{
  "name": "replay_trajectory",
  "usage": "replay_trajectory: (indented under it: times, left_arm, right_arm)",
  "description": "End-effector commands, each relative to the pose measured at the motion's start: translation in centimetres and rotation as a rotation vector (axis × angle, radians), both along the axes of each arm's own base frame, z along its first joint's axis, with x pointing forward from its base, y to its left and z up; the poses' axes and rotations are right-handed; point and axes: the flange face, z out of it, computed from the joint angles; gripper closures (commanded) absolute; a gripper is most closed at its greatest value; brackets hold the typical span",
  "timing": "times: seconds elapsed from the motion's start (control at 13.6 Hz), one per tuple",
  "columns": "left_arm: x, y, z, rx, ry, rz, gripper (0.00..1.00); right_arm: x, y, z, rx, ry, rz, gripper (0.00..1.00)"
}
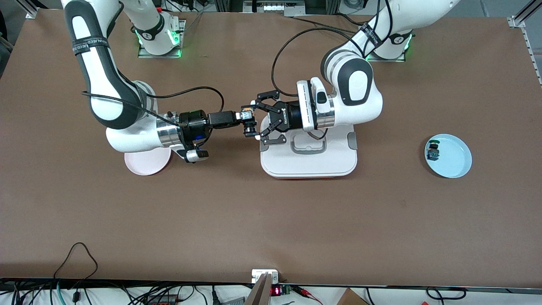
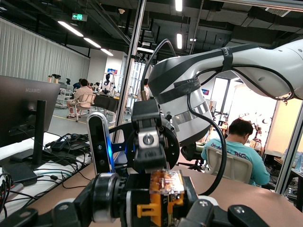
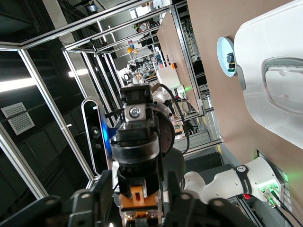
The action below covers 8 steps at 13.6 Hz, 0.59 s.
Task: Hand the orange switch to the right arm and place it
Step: 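Close the right gripper on the switch held by the left gripper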
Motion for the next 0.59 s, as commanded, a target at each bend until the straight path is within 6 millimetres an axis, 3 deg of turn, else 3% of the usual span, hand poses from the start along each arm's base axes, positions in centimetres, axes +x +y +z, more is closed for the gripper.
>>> replay_trajectory:
  times: [0.0, 0.22, 0.29, 0.37, 0.44, 0.51]
  left_arm:
    - [-0.04, -0.16, 0.48, -0.014, 0.0, 0.024, 0.97]
    - [-0.2, -0.17, 0.2, -0.01, 0.003, 0.022, 0.97]
    - [-0.18, -0.1, 0.14, -0.01, 0.006, 0.022, 0.89]
    - [-0.07, 0.04, 0.17, -0.012, 0.005, 0.023, 0.31]
    - [0.09, 0.19, 0.29, -0.017, 0.006, 0.024, 0.0]
    - [0.09, 0.25, 0.25, -0.018, 0.007, 0.023, 0.0]
  right_arm:
    - [0.01, -0.23, 0.23, 0.019, -0.011, -0.007, 0.95]
    - [0.06, -0.32, 0.13, 0.018, -0.007, -0.008, 1.0]
    - [0.04, -0.31, 0.24, 0.02, -0.01, -0.007, 1.0]
    - [0.05, -0.3, 0.14, 0.019, -0.008, -0.007, 1.0]
    - [0.05, -0.32, 0.23, 0.019, -0.01, -0.008, 1.0]
    - [0.06, -0.32, 0.13, 0.018, -0.008, -0.008, 1.0]
